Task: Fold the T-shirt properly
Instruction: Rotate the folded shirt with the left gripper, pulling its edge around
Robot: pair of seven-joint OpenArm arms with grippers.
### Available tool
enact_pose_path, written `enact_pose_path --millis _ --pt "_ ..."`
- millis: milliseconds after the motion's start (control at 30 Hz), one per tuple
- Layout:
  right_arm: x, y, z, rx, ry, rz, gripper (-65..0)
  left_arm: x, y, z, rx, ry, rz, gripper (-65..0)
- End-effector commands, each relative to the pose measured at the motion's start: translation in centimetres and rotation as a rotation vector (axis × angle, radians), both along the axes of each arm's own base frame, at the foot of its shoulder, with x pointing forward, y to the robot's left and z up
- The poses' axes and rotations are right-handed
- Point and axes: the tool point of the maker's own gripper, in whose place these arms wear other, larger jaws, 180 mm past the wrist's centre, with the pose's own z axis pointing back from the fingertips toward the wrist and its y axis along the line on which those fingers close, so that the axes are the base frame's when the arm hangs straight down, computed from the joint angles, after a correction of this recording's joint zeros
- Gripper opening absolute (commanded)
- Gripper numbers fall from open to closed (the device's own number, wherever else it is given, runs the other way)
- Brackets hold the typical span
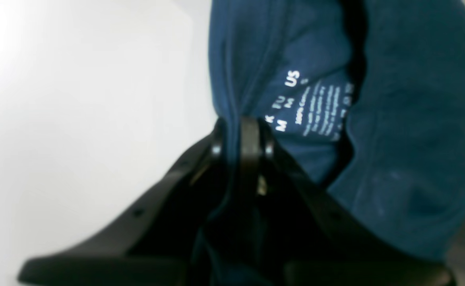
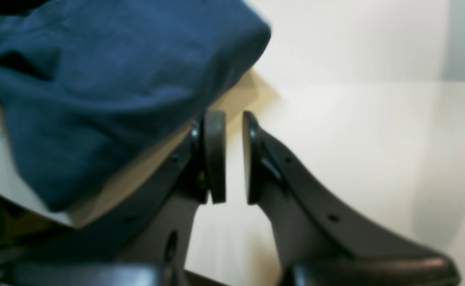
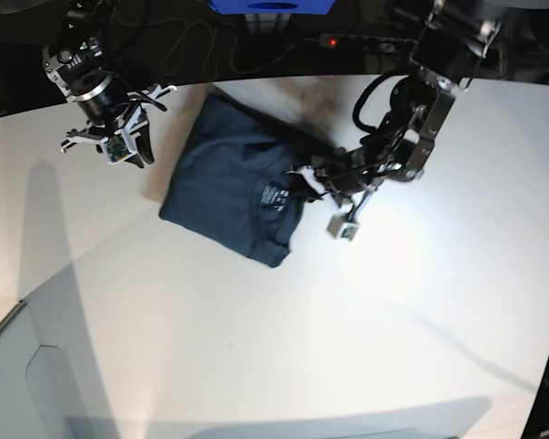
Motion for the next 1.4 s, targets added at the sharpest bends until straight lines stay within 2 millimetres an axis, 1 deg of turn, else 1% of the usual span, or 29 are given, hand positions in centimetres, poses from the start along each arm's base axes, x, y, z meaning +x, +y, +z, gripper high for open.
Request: enact_pose_path --millis 0,33,100,200,233,300,367,433,567,700,800,1033,1133,1167,1233,1300,1367 --pt "0.4 0.1 1.1 0.011 -0.044 0.01 -59.0 1.0 -0.4 0.3 0.036 -0.016 -0.04 -65.0" --pt "0.3 -0.2 1.1 0.013 -0.043 -0.006 -59.0 1.3 -1.1 0.2 0.06 -0.025 -0.097 -65.0" --pt "0.1 -1.5 1.1 0.007 -0.042 -0.059 -59.0 2.2 -3.0 0.8 0.089 -0.069 -0.239 -65.0" --pt "-0.2 -2.7 1.1 0.006 -0.042 -0.118 -59.0 3.0 -5.3 1.3 0.132 -0.124 -0.419 -65.0" --pt "-0.2 -2.9 1.1 0.007 -0.042 -0.131 -59.0 3.4 -5.9 1.3 0.15 -0.137 -0.461 -65.0" --pt "-0.5 -3.4 1.0 0.002 -0.038 -0.148 -59.0 4.9 -6.8 1.5 0.226 -0.184 -0.543 -65.0" --pt "-0.6 -3.3 0.9 0.007 -0.035 -0.154 -59.0 5.5 -7.8 1.1 0.299 -0.222 -0.616 -65.0" --pt "-1.0 -3.3 0.6 0.007 -0.021 -0.158 -59.0 6.7 -8.6 1.1 0.368 -0.272 -0.679 -65.0" --pt "-1.4 -3.1 0.4 0.016 -0.011 -0.164 -59.0 6.8 -11.4 1.3 0.487 -0.396 -0.873 -65.0" --pt "-1.6 -3.1 0.3 0.026 -0.009 -0.186 -59.0 6.7 -13.2 1.6 0.575 -0.484 -0.988 -65.0" --pt "-1.7 -3.1 0.3 0.027 -0.006 -0.187 -59.0 7.0 -13.4 1.8 0.614 -0.506 -1.001 -65.0" --pt "-1.7 -3.0 0.3 0.029 -0.006 -0.184 -59.0 7.1 -13.2 1.7 0.63 -0.511 -1.009 -65.0" --pt "-1.7 -2.8 0.2 0.034 -0.006 -0.186 -59.0 7.3 -13.3 2.2 0.643 -0.508 -1.005 -65.0" --pt "-1.7 -2.8 0.2 0.033 -0.005 -0.186 -59.0 7.5 -13.3 2.4 0.644 -0.511 -1.003 -62.4" --pt "-1.7 -2.8 0.2 0.032 -0.004 -0.186 -59.0 7.9 -13.8 3.6 0.632 -0.552 -0.997 -54.7" --pt "-1.7 -2.8 0.2 0.033 -0.004 -0.185 -59.0 8.4 -14.4 5.3 0.608 -0.595 -0.972 -46.2" --pt "-1.7 -2.8 0.2 0.033 -0.004 -0.185 -59.0 9.2 -14.2 7.2 0.584 -0.64 -0.932 -38.8"
